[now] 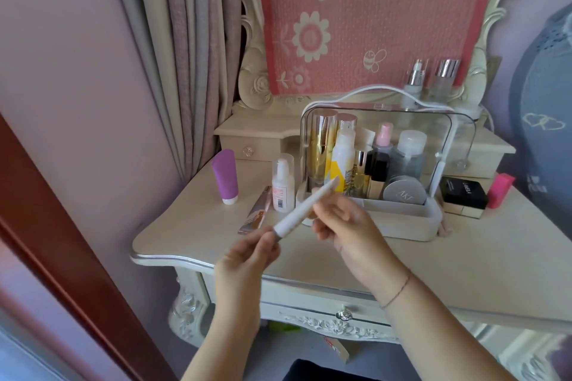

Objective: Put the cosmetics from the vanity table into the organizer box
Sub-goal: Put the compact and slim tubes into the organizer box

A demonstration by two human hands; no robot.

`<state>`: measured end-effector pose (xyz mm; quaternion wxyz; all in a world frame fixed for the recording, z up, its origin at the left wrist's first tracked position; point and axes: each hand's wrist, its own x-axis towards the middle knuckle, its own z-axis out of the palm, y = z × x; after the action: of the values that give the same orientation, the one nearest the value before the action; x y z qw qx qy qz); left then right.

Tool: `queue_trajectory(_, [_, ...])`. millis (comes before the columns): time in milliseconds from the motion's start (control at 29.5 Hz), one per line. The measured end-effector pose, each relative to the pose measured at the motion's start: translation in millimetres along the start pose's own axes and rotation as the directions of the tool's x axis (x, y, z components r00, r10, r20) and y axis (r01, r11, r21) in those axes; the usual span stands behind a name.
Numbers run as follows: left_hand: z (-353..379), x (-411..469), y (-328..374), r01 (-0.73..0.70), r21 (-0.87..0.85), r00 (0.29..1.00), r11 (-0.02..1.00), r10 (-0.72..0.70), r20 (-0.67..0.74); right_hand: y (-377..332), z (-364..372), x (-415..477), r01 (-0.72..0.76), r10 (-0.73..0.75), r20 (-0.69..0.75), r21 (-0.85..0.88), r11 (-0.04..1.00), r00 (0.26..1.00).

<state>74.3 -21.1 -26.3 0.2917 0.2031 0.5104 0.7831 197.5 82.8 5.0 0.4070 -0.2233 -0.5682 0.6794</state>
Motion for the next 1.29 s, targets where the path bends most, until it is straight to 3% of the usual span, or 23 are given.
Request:
queue_trajectory(68, [18.3, 5.0, 0.7, -0.031, 0.018, 0.996, 0.999, 0.03, 0.081, -16.7, -3.2, 14.0, 0.06, -0.06, -0.052, 0.009, 0.998, 0.997])
queue_trajectory(136, [33.0, 15.0, -2.1, -0.148, 0.183, 0.984, 0.972, 0.125, 0.129, -32.6, -7.6, 29.9, 0.118, -0.128, -0.103, -0.101, 0.988, 0.986])
queue_trajectory(238, [52.1, 28.2, -12.2, -0.429, 0.591, 0.903, 0.684, 0.329, 0.274, -47.5, -9.7, 57.5, 0.168, -0.276, -0.244, -0.387, 0.907, 0.93])
queue_trajectory(305, [58.6, 33.6, -23.3, -0.519, 0.661, 0.854, 0.542, 0.355, 0.38, -48.1, -8.2, 74.0, 0.163, -0.381, -0.303, -0.556, 0.815, 0.874])
queue_trajectory(407, [57.8, 38.1, -38.6, -0.568, 0.694, 0.823, 0.442, 0.291, 0.489, -37.8, -2.8, 91.1, 0.139, -0.47, -0.265, -0.734, 0.665, 0.842])
queue_trajectory(509, [56.3, 42.6, -45.0, -0.568, 0.701, 0.823, 0.432, 0.289, 0.489, -23.6, 2.6, 101.1, 0.05, -0.522, -0.234, -0.88, 0.472, 0.82])
queue_trajectory(611, [56.8, 42.5, -46.0, -0.565, 0.693, 0.825, 0.448, 0.285, 0.488, -14.2, 7.3, 107.4, -0.018, -0.516, -0.234, -0.921, 0.389, 0.824])
queue_trajectory(984, [55.5, 42.5, -43.8, -0.581, 0.648, 0.812, 0.492, 0.299, 0.502, 12.9, 4.2, 110.2, -0.124, -0.353, -0.27, -0.914, 0.386, 0.896])
queue_trajectory(1289, [54.9, 42.9, -46.7, -0.568, 0.667, 0.822, 0.482, 0.297, 0.485, 25.3, -2.3, 106.3, -0.166, -0.339, -0.306, -0.908, 0.384, 0.889])
